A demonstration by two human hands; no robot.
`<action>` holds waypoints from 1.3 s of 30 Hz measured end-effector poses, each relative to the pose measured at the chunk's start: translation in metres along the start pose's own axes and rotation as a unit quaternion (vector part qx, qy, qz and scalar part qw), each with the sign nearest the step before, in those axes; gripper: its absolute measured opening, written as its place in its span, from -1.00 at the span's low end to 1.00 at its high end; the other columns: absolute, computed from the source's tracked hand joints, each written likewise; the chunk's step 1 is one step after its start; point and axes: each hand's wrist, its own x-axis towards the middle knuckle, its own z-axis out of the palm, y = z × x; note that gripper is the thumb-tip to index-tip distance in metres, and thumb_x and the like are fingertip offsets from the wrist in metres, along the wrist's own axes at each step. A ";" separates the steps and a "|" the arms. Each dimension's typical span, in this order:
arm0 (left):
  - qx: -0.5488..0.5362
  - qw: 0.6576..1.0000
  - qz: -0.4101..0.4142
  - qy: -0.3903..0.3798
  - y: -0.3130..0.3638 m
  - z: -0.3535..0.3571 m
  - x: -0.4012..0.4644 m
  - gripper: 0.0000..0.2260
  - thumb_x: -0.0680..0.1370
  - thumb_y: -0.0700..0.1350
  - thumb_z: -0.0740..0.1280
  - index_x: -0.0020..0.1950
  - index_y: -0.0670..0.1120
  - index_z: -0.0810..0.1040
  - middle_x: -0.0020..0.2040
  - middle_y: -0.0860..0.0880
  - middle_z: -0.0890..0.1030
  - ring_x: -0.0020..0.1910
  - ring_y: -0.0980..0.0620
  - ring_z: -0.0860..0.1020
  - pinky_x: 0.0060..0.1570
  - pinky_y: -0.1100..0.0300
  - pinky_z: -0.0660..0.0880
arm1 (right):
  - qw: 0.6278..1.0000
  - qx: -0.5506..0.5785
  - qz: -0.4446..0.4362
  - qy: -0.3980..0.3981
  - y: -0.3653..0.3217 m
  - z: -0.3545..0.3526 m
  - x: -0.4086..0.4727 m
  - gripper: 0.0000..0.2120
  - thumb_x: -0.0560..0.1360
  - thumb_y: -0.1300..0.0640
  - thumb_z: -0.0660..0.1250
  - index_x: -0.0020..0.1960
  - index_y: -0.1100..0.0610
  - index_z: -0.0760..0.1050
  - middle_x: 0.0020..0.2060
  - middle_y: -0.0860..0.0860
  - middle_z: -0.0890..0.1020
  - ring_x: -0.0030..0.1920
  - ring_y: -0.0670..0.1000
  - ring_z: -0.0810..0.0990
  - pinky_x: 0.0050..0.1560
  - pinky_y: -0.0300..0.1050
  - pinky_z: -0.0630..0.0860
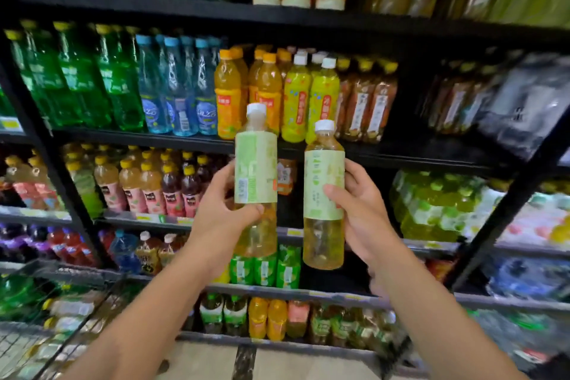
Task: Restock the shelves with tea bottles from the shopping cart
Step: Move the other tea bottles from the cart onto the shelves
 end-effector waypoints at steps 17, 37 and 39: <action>-0.041 0.984 0.171 -0.028 0.146 0.238 0.136 -0.35 0.48 -0.41 0.43 0.38 0.20 0.44 0.24 0.09 0.60 0.07 0.03 0.67 0.08 -0.11 0.64 | 0.978 -0.004 -0.207 0.009 -0.229 -0.147 0.121 -0.57 0.51 0.28 0.45 0.26 -0.10 0.48 0.24 -0.08 0.64 0.11 -0.05 0.70 -0.05 -0.07 0.65; -0.028 0.947 0.308 -0.090 0.216 0.279 0.299 -0.29 0.48 -0.32 0.49 0.39 0.32 0.34 0.30 0.11 0.51 0.23 0.04 0.59 0.10 -0.02 0.65 | 0.908 -0.092 -0.407 0.029 -0.319 -0.097 0.278 -0.47 0.46 0.23 0.53 0.32 -0.10 0.44 0.24 -0.10 0.60 0.23 -0.04 0.62 0.11 0.04 0.66; -0.018 0.946 0.311 -0.087 0.212 0.282 0.304 -0.28 0.47 -0.32 0.49 0.35 0.37 0.33 0.30 0.15 0.50 0.23 0.07 0.59 0.10 -0.02 0.65 | 0.906 -0.098 -0.411 0.025 -0.319 -0.098 0.287 -0.46 0.46 0.23 0.52 0.33 -0.10 0.42 0.24 -0.11 0.59 0.22 -0.06 0.61 0.10 0.01 0.67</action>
